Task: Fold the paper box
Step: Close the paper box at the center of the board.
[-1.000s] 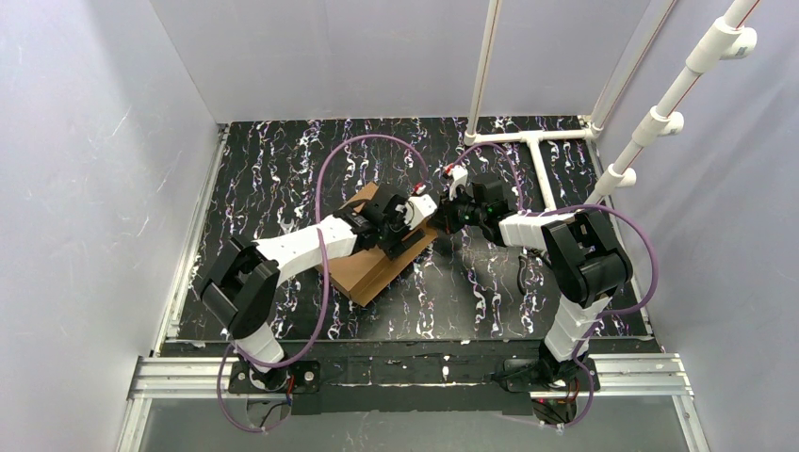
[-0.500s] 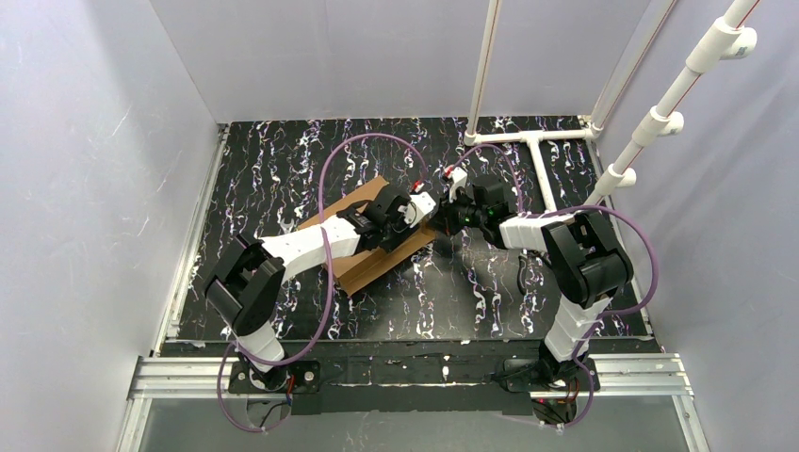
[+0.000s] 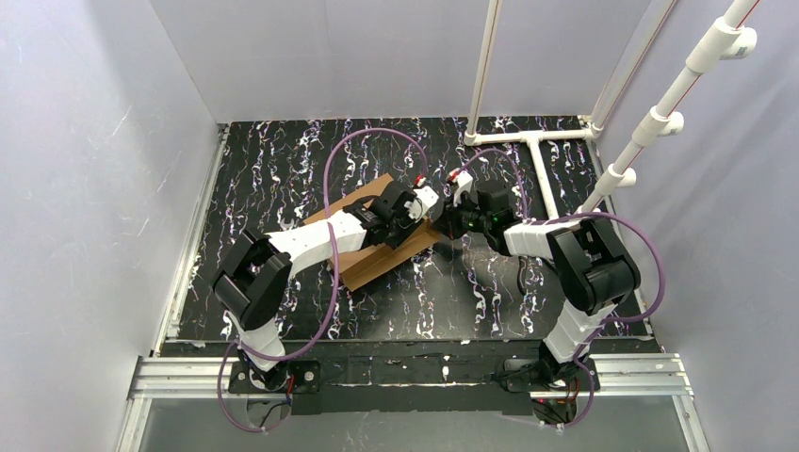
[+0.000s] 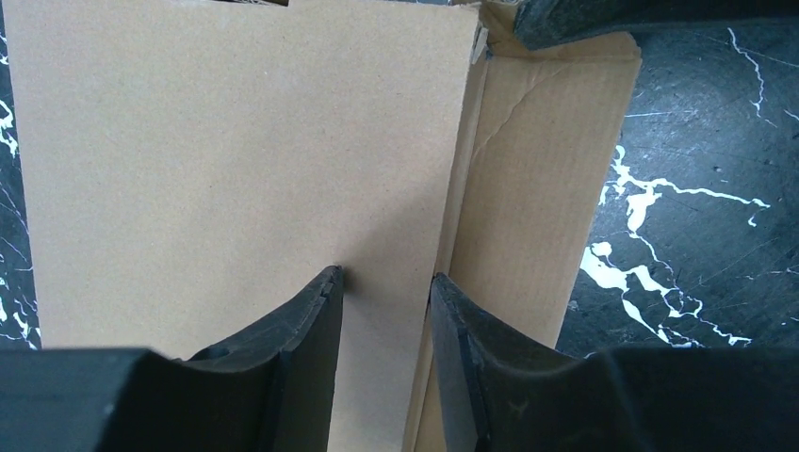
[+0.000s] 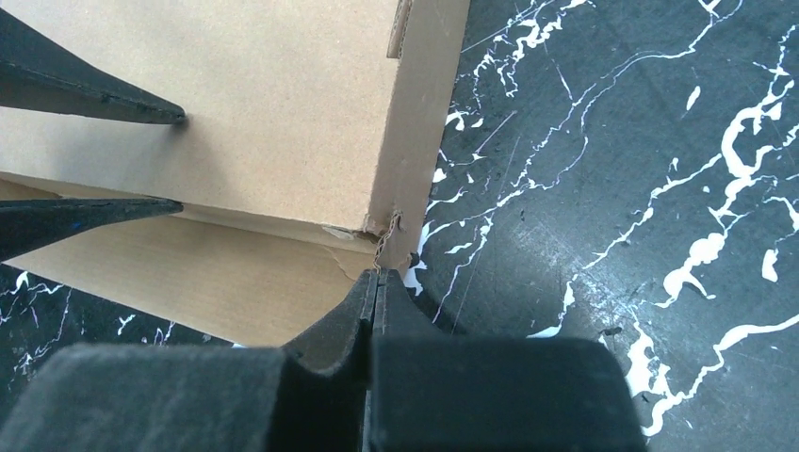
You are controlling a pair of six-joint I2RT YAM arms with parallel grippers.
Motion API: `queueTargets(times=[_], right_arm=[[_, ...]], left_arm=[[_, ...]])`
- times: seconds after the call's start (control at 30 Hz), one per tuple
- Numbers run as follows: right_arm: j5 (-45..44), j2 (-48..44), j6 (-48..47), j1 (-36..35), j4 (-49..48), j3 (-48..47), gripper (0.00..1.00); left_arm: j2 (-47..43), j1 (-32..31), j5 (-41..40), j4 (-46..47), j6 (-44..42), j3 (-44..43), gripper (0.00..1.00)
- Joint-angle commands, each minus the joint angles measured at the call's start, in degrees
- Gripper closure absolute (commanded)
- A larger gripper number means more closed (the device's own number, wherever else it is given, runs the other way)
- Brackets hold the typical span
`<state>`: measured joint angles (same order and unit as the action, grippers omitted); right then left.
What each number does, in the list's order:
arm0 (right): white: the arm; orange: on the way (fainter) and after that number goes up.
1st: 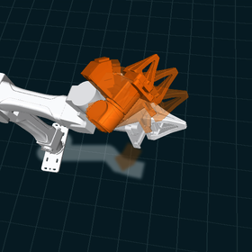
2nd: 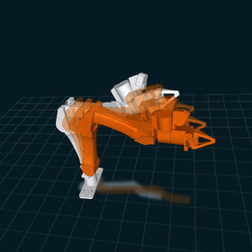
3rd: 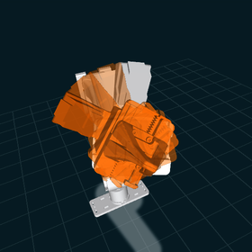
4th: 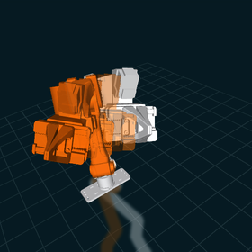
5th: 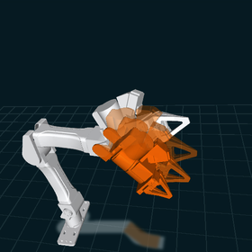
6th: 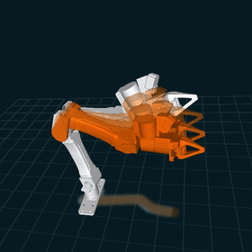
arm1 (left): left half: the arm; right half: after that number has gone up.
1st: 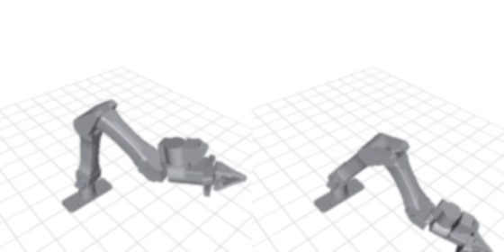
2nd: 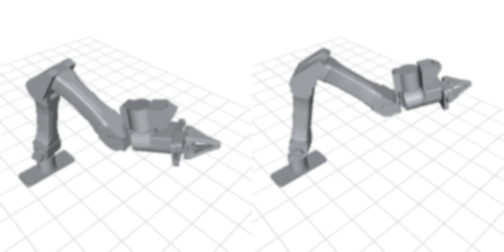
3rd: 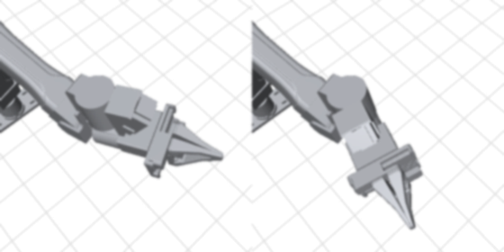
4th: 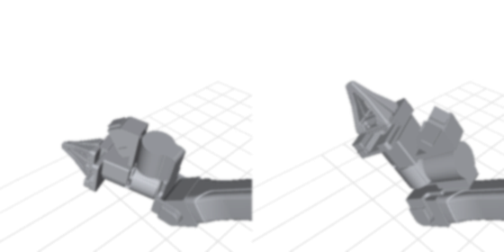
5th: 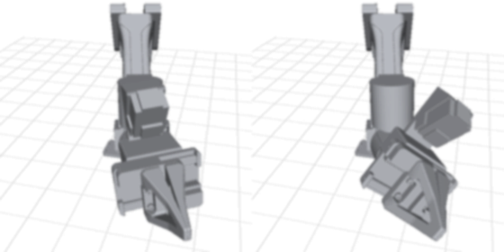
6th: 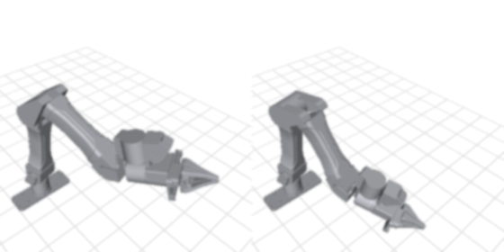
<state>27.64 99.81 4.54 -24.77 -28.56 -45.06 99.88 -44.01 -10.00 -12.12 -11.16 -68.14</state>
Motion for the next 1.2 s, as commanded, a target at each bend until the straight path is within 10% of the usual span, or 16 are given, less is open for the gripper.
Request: queueTargets(times=[0.0,1.17], right_arm=[[-0.62,-2.29,3.13,-0.18,0.82,2.58,0.99],[-2.85,-0.86,5.13,-1.55,0.43,5.24,0.99]], left_arm=[[1.94,0.74,-1.47,-3.13,3.43,-1.05,0.66],[3.22,2.7,1.69,-5.81,5.22,-2.8,0.68]])
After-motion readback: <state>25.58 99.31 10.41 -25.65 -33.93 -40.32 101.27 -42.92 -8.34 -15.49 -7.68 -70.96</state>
